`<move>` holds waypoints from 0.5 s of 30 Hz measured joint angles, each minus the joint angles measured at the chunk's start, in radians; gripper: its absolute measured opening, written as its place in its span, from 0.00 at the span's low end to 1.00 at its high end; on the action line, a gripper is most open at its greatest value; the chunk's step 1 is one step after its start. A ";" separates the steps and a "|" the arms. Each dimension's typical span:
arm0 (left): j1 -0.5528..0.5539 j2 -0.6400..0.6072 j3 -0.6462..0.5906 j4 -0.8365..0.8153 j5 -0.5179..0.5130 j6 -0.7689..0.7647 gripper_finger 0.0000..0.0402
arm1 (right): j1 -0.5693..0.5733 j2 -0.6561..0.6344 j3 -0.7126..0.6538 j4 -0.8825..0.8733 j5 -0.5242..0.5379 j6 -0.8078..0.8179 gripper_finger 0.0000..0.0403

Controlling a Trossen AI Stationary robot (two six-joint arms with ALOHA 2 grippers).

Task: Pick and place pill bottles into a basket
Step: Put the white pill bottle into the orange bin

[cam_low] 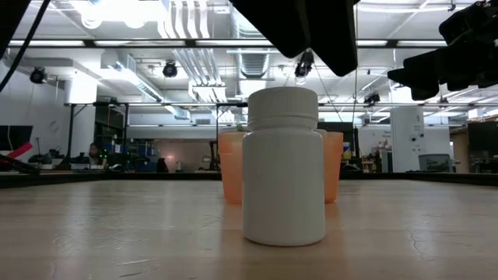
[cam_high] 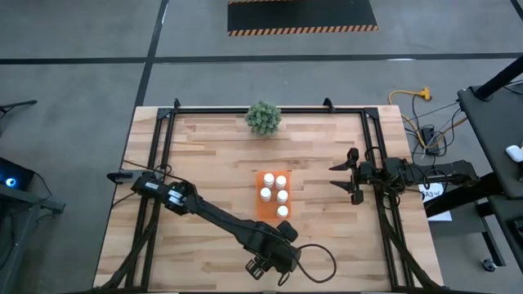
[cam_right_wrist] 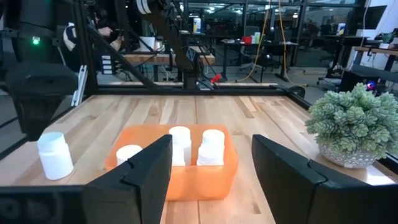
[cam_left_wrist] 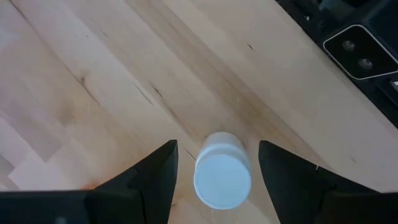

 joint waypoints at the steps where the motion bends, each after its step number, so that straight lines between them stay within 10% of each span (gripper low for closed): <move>1: 0.000 0.000 0.000 0.000 -0.002 0.000 0.51 | 0.000 0.000 0.000 0.000 0.000 0.000 0.52; 15: 0.011 0.000 -0.006 -0.037 -0.009 -0.001 0.51 | 0.000 0.000 0.000 0.000 0.000 -0.001 0.52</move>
